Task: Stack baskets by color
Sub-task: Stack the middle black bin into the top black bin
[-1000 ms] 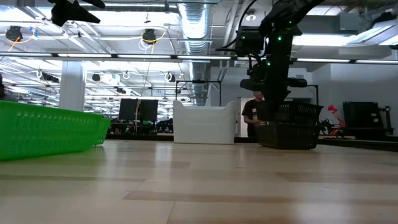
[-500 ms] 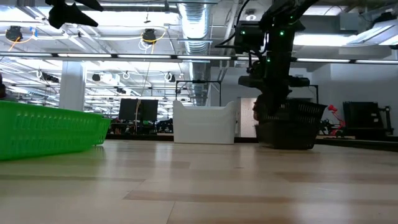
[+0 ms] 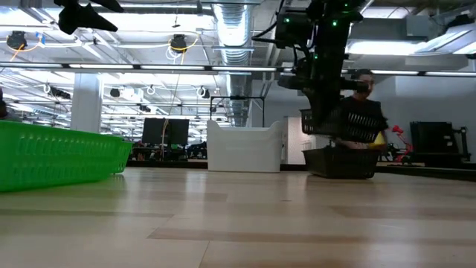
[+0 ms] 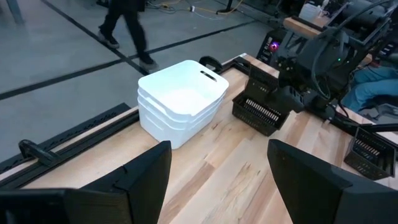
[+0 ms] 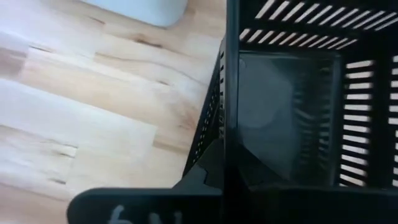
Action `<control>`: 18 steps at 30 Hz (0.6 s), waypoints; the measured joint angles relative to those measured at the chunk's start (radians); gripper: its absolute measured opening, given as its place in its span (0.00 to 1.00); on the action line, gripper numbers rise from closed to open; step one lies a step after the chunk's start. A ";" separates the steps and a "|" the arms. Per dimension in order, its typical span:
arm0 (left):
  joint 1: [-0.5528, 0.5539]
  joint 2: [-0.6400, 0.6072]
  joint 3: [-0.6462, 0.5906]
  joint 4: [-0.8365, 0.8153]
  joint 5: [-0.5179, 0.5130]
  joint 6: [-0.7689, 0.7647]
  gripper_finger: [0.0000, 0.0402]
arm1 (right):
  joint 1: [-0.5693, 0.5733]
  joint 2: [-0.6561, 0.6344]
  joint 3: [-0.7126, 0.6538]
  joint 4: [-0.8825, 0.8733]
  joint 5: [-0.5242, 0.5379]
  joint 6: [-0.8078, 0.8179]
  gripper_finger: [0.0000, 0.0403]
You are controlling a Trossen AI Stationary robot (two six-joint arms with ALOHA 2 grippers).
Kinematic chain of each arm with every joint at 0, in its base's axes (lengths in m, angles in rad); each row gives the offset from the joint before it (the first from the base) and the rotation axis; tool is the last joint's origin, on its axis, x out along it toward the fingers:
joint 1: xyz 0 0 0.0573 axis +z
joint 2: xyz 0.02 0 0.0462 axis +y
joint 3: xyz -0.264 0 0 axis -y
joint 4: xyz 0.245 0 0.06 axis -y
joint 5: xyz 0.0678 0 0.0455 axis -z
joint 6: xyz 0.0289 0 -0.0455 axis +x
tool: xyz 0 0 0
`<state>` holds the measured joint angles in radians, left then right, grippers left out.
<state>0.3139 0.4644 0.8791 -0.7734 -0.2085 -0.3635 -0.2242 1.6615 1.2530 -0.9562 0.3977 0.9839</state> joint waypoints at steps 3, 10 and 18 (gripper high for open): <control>0.000 0.000 0.000 0.000 0.001 0.000 0.64 | 0.017 0.018 -0.011 0.002 -0.003 0.044 0.03; 0.000 0.000 0.000 -0.006 0.029 -0.017 0.64 | 0.032 0.077 -0.015 0.055 -0.008 0.073 0.04; 0.000 0.000 0.000 -0.009 0.029 -0.025 0.64 | 0.026 0.181 -0.015 0.046 -0.053 0.066 0.04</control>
<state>0.3141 0.4645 0.8791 -0.7826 -0.1795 -0.3887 -0.1978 1.8427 1.2381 -0.9099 0.3449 1.0496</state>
